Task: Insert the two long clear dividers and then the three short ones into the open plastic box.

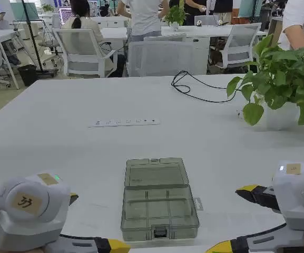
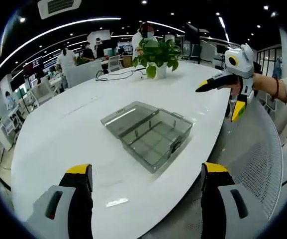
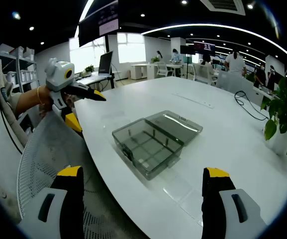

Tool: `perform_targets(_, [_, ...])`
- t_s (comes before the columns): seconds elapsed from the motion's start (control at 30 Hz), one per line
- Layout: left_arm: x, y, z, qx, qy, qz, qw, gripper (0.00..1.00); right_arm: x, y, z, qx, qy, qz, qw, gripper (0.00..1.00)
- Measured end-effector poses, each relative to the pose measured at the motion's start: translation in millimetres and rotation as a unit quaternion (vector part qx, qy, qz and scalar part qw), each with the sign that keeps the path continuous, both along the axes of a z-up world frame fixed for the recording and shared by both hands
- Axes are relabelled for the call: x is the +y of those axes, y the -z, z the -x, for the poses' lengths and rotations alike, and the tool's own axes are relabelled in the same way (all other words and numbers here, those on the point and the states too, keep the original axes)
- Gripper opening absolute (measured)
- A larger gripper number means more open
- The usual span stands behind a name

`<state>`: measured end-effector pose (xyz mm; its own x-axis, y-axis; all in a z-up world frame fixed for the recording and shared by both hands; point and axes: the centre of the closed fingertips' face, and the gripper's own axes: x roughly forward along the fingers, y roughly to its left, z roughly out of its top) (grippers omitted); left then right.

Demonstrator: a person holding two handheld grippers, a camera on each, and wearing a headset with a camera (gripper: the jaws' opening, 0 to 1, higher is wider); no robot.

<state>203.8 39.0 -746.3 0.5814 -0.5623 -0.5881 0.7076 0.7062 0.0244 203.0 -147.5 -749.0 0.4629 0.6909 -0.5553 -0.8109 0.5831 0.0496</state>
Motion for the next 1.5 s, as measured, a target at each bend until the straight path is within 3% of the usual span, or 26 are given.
perform_targets(0.93, [4.3, 0.5, 1.6, 0.003, 0.000, 0.000, 1.0000, 0.90, -2.0, 4.2, 0.2, 0.013, 0.005, 0.001, 0.9999, 1.00])
perform_targets(1.2, [6.1, 4.3, 4.3, 0.012, 0.002, -0.001, 0.9999, 0.90, -2.4, 4.1, -1.1, 0.014, 0.007, -0.001, 0.9999, 1.00])
perform_targets(1.5, [7.8, 1.0, 1.9, 0.008, -0.001, 0.004, 1.0000, 0.89, -0.6, 6.5, -1.4, 0.014, 0.003, 0.007, 0.9999, 1.00])
